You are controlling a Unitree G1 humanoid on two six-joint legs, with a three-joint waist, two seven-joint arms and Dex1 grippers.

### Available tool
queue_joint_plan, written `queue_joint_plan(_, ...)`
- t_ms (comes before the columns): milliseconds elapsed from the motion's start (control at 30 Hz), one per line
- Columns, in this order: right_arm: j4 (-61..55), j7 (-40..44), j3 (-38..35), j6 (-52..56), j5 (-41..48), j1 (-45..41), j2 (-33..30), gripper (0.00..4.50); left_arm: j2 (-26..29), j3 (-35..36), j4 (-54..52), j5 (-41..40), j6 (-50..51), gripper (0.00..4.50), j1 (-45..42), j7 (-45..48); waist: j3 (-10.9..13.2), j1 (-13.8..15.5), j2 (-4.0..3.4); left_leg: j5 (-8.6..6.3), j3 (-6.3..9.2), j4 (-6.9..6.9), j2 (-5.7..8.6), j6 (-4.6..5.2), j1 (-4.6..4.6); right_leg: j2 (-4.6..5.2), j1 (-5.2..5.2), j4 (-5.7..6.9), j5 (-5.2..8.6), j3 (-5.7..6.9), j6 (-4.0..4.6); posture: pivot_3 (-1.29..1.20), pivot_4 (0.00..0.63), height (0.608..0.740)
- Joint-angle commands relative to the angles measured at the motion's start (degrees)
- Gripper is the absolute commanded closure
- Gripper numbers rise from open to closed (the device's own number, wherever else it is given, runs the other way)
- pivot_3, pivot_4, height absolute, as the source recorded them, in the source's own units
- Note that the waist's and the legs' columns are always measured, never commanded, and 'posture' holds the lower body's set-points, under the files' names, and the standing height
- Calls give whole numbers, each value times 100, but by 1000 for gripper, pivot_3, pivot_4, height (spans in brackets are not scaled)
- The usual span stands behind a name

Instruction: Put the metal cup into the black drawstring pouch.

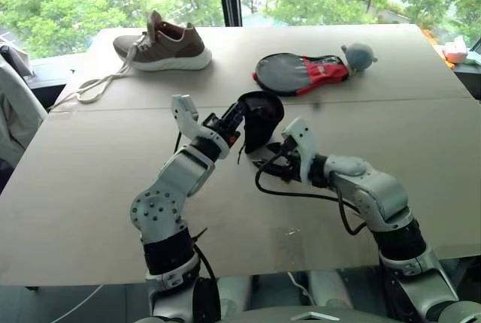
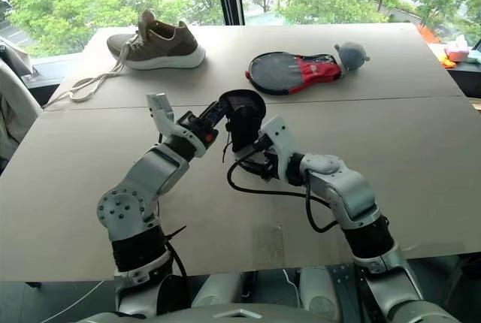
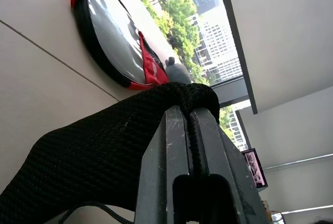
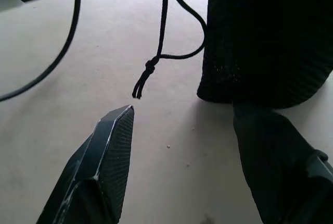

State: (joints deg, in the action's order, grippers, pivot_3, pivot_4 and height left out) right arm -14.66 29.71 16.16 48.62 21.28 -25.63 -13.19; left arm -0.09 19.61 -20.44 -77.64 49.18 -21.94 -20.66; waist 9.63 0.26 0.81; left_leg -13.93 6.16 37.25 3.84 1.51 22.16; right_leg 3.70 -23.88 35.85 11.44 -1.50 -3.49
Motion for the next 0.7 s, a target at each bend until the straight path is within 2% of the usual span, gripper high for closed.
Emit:
queue_joint_plan(33, -4, 87, 107, -262, -68, -92, 82, 1427, 38, -110, -59, -307, -182, 4500, -3, -58, 0, 1, 0, 0, 0, 0, -1, 0, -1, -1, 0, 0, 0, 0, 0, 0, 150, 736)
queue_joint_plan(467, 979, -9, 357, -907, -456, -324, 811, 1427, 372, -336, 5, -869, -399, 4500, 68, -193, -1, -15, 1, 0, 0, -1, -1, -1, -2, -2, 0, 0, 0, -2, 1, 0, 150, 736)
queue_joint_plan(667, 1582, -132, 237, -1262, -586, -496, 1222, 1427, 530, -442, 115, -978, -471, 4500, 6, -182, -1, -46, 1, 1, 1, -1, -1, -2, -3, -3, 0, 0, 0, -3, 1, 0, 150, 736)
queue_joint_plan(700, 1640, -122, 226, -1304, -606, -512, 1244, 1947, 547, -461, 127, -980, -488, 4500, 5, -174, -1, -48, 1, 1, 1, -2, -1, -2, -3, -3, 0, 0, 0, -3, 1, 0, 150, 736)
